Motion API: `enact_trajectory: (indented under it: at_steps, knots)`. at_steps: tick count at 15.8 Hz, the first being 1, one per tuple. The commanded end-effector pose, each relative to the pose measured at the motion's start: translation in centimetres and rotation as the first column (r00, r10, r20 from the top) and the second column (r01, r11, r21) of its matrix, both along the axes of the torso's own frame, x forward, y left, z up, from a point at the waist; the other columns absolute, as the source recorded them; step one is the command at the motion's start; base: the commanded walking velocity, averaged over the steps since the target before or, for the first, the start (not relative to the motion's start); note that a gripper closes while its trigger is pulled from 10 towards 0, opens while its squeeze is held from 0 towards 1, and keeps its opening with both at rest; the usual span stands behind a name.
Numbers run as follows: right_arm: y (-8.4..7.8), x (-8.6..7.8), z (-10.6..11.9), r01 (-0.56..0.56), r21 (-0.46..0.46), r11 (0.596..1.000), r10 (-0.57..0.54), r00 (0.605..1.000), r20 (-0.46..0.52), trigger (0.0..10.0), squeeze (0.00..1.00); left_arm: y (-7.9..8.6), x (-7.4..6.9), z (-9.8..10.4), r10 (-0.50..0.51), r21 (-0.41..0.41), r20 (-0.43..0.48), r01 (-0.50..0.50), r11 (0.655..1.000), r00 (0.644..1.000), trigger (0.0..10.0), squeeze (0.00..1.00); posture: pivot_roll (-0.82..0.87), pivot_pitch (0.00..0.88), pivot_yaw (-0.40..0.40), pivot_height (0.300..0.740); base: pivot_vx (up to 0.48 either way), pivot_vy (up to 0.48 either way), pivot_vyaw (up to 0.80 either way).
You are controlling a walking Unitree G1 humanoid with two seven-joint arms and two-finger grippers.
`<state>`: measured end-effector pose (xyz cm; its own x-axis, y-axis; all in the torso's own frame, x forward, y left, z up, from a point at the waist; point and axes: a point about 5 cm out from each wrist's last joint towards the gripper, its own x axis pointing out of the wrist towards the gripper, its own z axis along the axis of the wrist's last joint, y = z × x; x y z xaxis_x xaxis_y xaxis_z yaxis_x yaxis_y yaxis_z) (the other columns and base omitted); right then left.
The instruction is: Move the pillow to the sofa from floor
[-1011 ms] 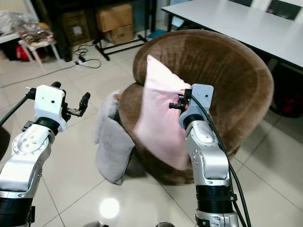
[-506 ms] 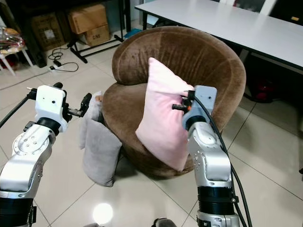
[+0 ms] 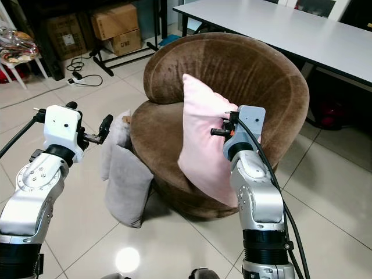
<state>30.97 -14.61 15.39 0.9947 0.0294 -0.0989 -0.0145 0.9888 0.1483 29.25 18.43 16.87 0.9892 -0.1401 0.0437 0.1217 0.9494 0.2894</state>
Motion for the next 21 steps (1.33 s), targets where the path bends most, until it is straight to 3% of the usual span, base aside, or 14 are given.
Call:
enact_trajectory:
  at_steps: [1, 7, 21]
  knots:
    - [0.28, -0.07, 1.46, -0.014, -0.001, 1.0, 0.014, 0.998, 0.068, 10.0, 0.0, -0.03, -0.01, -0.01, -0.005, 0.001, -0.008, 0.005, 1.0, 1.0, 10.0, 0.0, -0.04, 0.0, -0.022, 0.74, 0.0, 0.0, 0.0]
    - [-0.29, -0.09, 1.42, -0.002, -0.019, 1.0, 0.003, 0.998, 0.057, 10.0, 0.0, -0.22, 0.35, -0.08, -0.013, -0.011, -0.009, 0.013, 1.0, 1.0, 10.0, 0.0, -0.06, 0.0, -0.017, 0.74, 0.0, 0.0, -0.5]
    - [0.19, -0.15, 1.37, -0.02, -0.016, 1.0, 0.021, 0.998, 0.057, 10.0, 0.0, -0.14, 0.37, -0.15, -0.016, -0.009, -0.014, 0.016, 1.0, 1.0, 10.0, 0.0, -0.06, 0.0, -0.016, 0.74, 0.0, 0.0, 0.0]
